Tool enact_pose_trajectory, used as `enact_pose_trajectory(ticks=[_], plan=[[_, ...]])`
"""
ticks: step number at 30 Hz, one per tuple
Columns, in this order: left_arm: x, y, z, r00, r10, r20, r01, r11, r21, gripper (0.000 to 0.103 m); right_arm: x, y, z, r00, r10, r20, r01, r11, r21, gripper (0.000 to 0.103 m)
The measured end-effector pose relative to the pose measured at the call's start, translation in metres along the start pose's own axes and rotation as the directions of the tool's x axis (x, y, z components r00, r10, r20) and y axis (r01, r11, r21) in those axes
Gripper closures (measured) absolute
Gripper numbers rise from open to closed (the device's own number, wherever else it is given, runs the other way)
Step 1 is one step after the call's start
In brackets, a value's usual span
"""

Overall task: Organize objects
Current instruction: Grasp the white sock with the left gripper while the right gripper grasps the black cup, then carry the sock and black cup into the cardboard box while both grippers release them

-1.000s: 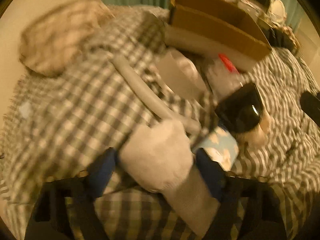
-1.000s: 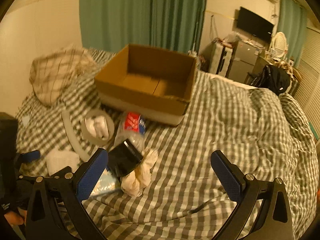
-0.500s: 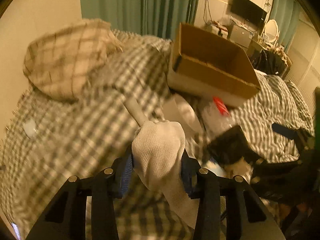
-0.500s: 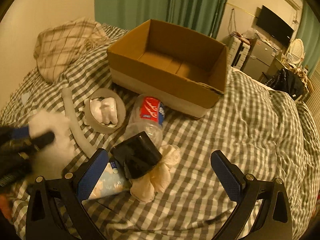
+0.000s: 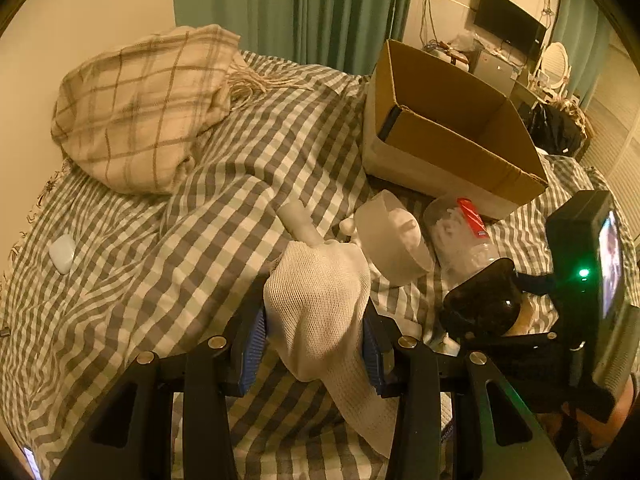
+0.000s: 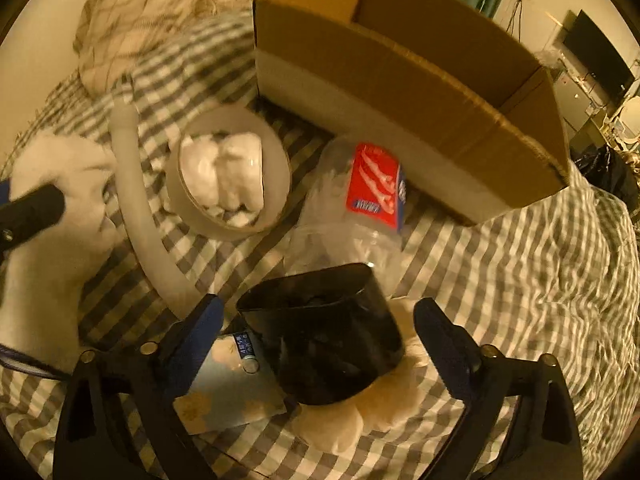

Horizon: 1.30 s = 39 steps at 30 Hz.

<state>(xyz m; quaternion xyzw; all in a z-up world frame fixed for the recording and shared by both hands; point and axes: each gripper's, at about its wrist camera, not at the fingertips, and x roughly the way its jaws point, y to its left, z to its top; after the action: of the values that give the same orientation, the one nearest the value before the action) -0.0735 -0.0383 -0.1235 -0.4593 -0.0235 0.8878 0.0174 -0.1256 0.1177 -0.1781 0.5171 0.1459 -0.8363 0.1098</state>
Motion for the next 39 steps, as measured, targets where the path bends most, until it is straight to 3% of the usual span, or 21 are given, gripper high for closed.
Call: enact_pose_trajectory(ticks=[5,12,18,28,39], plan=[[-0.004,-0.001,-0.003,1.0,-0.017,-0.001,0.017,1.0,0.002,0.06,-0.008,0.001,-0.003,1.0,-0.008,0.022,0.009,1.0,-0.006,0.023],[-0.024,-0.009,-0.009,0.999,-0.029,0.022,0.028,0.999,0.023,0.06,-0.064,-0.004,-0.012,0.987,-0.023,0.156,0.02,1.0,0.021,0.024],[-0.044,-0.017,-0.002,0.997,-0.035,0.065,0.032,0.999,0.038,0.06,-0.119,-0.01,-0.013,0.964,-0.028,0.264,0.014,0.998,0.054,0.024],[-0.065,-0.04,0.056,0.983,-0.083,0.164,0.068,0.993,0.093,0.06,-0.185,-0.034,0.017,0.916,-0.043,0.398,-0.001,0.994,0.107,0.024],[-0.032,-0.069,0.141,0.969,-0.157,0.19,0.129,0.98,0.152,0.06,-0.178,-0.105,0.089,0.909,-0.027,0.417,-0.061,0.978,0.197,0.024]])
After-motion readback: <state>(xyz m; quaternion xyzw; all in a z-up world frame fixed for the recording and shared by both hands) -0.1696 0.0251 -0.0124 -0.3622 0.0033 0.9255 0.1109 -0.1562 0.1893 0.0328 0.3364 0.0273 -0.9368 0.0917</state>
